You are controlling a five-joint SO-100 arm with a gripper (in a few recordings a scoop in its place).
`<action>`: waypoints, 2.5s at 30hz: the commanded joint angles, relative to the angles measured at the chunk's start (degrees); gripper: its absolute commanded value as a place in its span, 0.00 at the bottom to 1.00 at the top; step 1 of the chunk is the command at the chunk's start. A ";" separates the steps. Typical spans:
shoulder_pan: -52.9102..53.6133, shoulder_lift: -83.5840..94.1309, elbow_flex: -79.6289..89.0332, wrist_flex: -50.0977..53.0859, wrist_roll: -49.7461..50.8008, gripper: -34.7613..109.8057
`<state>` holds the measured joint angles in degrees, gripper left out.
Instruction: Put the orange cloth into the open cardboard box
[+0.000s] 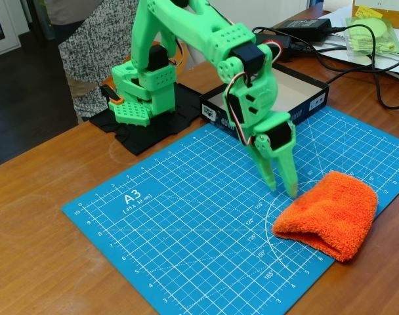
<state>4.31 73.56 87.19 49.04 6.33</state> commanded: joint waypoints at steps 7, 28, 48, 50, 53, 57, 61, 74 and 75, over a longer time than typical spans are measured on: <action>0.44 -3.43 -10.81 -3.25 -2.90 0.52; 0.88 -15.82 -14.77 -9.23 3.16 0.52; -1.23 -23.64 -26.37 1.85 4.22 0.52; -0.35 -25.58 -29.71 3.96 6.68 0.53; 0.79 -26.54 -31.55 4.39 7.47 0.53; 0.53 -27.60 -33.22 6.15 6.24 0.53; 0.00 -28.65 -34.89 7.65 4.83 0.52; -2.46 -30.23 -37.09 12.13 -4.04 0.26; -2.55 -30.23 -37.09 12.22 -4.31 0.24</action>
<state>2.29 43.95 49.75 59.33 2.46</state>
